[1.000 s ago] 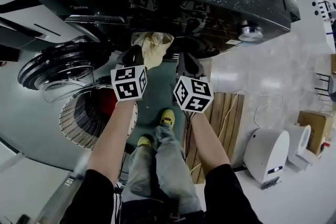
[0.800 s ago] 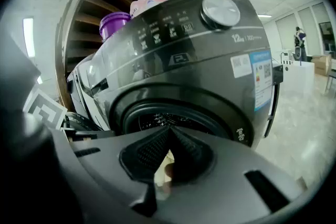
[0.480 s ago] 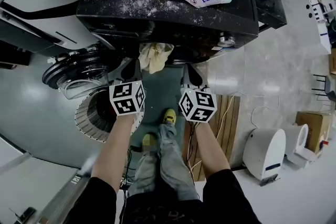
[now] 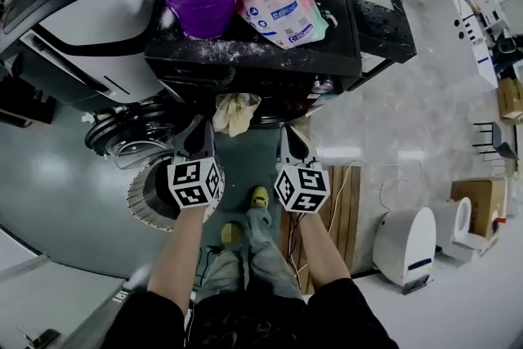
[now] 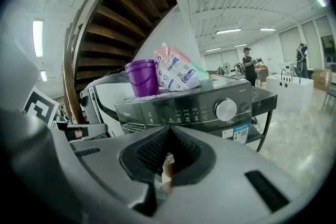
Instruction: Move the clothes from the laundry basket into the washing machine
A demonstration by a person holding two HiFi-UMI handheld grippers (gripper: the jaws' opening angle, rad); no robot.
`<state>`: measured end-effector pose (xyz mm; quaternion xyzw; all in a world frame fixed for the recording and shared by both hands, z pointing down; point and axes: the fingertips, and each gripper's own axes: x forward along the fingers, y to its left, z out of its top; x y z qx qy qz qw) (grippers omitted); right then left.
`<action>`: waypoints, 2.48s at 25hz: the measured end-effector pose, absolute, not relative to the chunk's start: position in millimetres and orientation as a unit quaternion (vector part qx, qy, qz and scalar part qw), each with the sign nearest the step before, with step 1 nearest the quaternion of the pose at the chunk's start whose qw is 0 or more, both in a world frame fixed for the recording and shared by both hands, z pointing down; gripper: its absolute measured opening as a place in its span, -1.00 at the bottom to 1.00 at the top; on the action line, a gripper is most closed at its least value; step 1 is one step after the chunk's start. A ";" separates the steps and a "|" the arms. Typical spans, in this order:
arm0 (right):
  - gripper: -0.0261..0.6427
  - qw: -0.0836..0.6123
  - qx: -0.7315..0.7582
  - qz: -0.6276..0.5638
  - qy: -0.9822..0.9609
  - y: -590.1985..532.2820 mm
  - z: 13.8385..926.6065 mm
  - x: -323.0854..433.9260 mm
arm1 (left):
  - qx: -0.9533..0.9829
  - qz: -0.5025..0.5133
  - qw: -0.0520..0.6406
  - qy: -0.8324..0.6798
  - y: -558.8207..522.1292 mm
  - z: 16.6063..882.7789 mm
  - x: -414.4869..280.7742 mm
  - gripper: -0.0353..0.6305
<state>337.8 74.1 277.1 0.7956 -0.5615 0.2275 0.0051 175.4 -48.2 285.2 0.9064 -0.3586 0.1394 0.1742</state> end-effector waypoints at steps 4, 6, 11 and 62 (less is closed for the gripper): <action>-0.91 -0.003 0.799 0.221 -0.559 79.3 247.5 329.1 | 0.915 0.146 0.132 -0.352 -45.4 255.3 162.3 -0.86; -0.91 -0.004 0.800 0.217 -0.560 84.0 229.5 323.2 | 0.918 0.146 0.117 -0.350 -42.5 236.1 152.7 -0.86; -0.91 -0.004 0.789 0.200 -0.581 87.7 182.8 313.8 | 0.918 0.133 0.109 -0.358 -35.4 189.8 132.2 -0.86; -0.91 -0.023 0.824 0.076 -0.560 226.3 18.1 254.2 | 0.952 0.032 -0.011 -0.305 49.0 1.9 13.5 -0.86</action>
